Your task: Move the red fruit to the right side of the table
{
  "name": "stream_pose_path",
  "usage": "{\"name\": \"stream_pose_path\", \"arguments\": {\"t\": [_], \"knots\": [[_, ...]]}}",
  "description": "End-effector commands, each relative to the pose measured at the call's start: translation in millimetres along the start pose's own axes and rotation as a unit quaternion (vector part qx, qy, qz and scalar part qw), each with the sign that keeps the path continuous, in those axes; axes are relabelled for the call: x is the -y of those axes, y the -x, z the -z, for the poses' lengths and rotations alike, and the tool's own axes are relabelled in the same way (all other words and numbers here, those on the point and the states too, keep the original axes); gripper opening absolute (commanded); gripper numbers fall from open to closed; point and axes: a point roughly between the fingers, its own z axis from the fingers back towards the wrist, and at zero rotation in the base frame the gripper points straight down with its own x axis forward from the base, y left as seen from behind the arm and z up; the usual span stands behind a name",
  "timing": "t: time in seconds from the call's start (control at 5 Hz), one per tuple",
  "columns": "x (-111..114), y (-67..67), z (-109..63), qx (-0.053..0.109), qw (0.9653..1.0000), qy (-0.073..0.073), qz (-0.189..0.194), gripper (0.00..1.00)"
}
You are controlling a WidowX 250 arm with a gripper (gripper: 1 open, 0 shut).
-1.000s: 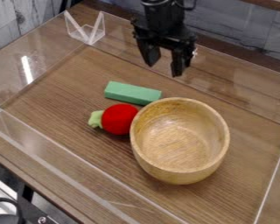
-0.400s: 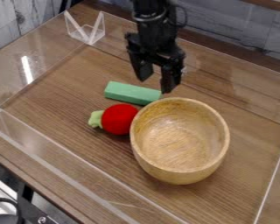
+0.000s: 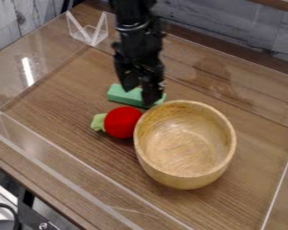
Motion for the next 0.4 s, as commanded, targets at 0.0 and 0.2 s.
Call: {"name": "stream_pose_path", "arguments": {"t": [0.0, 0.2], "knots": [[-10, 13.3, -12.7, 0.017, 0.9995, -0.018, 0.019, 1.0], [-10, 26.3, -8.5, 0.014, 0.9993, -0.018, 0.028, 1.0]]}}
